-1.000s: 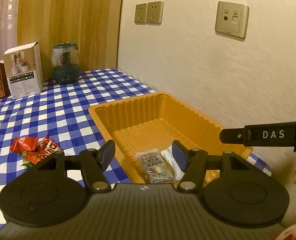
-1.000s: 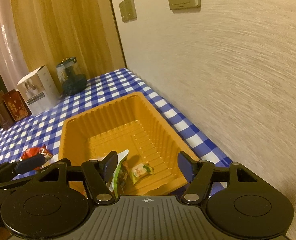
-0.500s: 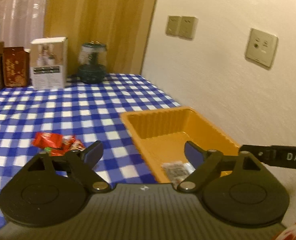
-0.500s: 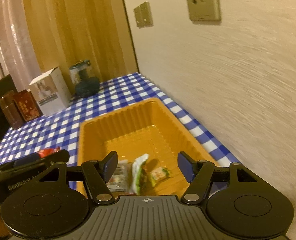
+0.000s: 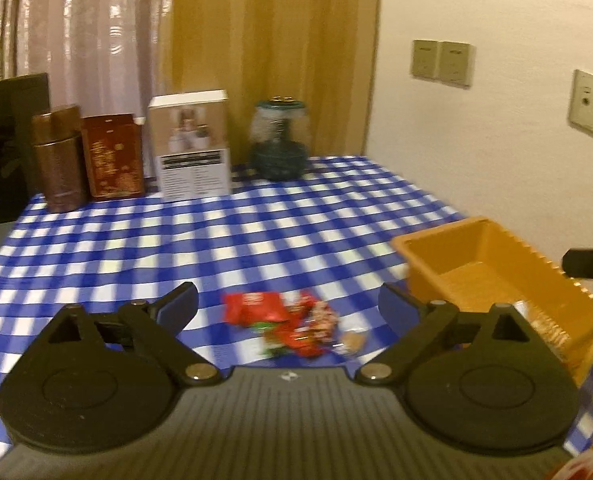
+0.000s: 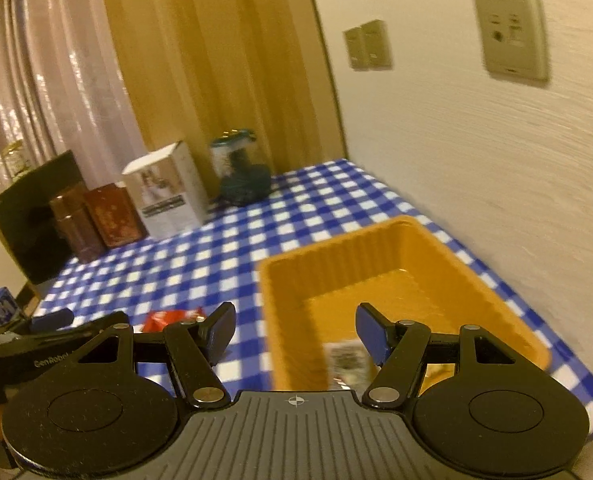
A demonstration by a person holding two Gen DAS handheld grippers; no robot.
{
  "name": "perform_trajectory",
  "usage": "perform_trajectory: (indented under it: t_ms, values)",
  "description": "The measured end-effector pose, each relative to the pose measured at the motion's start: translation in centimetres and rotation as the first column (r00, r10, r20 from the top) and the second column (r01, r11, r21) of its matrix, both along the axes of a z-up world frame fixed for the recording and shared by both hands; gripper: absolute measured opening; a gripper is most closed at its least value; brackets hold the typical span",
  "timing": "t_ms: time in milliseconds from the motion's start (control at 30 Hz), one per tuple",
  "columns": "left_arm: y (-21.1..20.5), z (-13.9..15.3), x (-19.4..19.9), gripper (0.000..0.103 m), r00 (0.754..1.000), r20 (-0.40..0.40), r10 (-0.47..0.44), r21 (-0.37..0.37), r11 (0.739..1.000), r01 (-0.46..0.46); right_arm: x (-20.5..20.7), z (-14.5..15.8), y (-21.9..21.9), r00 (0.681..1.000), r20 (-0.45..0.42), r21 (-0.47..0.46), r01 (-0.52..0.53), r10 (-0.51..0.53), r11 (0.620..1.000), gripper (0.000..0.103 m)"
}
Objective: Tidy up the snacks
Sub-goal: 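Withdraw both grippers from the tray toward the remaining snacks, then grasp the clear cake packet with the right gripper while the left gripper grasps the green-wrapped candy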
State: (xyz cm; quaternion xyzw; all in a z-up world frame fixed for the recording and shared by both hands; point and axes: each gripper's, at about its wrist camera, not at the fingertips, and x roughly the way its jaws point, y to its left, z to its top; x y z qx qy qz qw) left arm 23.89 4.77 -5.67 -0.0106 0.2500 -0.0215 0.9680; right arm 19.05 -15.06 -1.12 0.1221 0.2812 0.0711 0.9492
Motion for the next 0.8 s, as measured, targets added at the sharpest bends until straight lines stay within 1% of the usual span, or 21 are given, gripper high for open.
perform_trajectory:
  t_ms: [167,333,467,533,600,667,733,767,800]
  values:
    - [3.4,-0.8,-0.2,0.096,0.998,-0.036,0.052,-0.010,0.999,-0.052,1.0,0.3,2.9,0.999,0.005,0.001,-0.049,0.049,0.999,0.067]
    - [5.7,-1.9,0.3,0.096,0.995,-0.089,0.054,0.004,0.999,-0.053,2.0,-0.2,6.3,0.995,0.000,-0.016,-0.103,0.103,0.995,0.066]
    - [7.0,-2.9,0.8,0.096,0.992,-0.120,0.044,0.008,0.999,-0.043,2.9,-2.0,9.1,0.989,-0.024,-0.041,-0.147,0.146,0.988,0.066]
    - [7.5,-3.3,1.1,0.096,0.991,-0.128,0.043,0.011,0.999,-0.042,3.5,-3.3,10.2,0.985,-0.047,-0.056,-0.166,0.163,0.985,0.066]
    - [8.2,-3.6,1.4,0.095,0.989,-0.138,0.043,-0.010,0.999,-0.045,4.2,-4.7,11.0,0.982,-0.075,-0.061,-0.177,0.172,0.982,0.066]
    - [8.9,-3.9,1.8,0.095,0.987,-0.155,0.043,-0.051,0.997,-0.051,4.6,-6.0,11.4,0.979,-0.097,-0.065,-0.185,0.178,0.981,0.066]
    - [9.4,-4.1,2.3,0.093,0.985,-0.168,0.045,-0.077,0.995,-0.059,5.3,-7.0,11.7,0.977,-0.116,-0.068,-0.190,0.181,0.979,0.063]
    - [9.6,-4.2,2.5,0.089,0.983,-0.177,0.043,-0.091,0.994,-0.059,5.7,-7.4,11.8,0.975,-0.126,-0.072,-0.193,0.183,0.979,0.054]
    - [9.7,-4.2,2.7,0.088,0.982,-0.183,0.042,-0.104,0.993,-0.062,6.1,-7.9,11.9,0.974,-0.135,-0.075,-0.193,0.182,0.978,0.049]
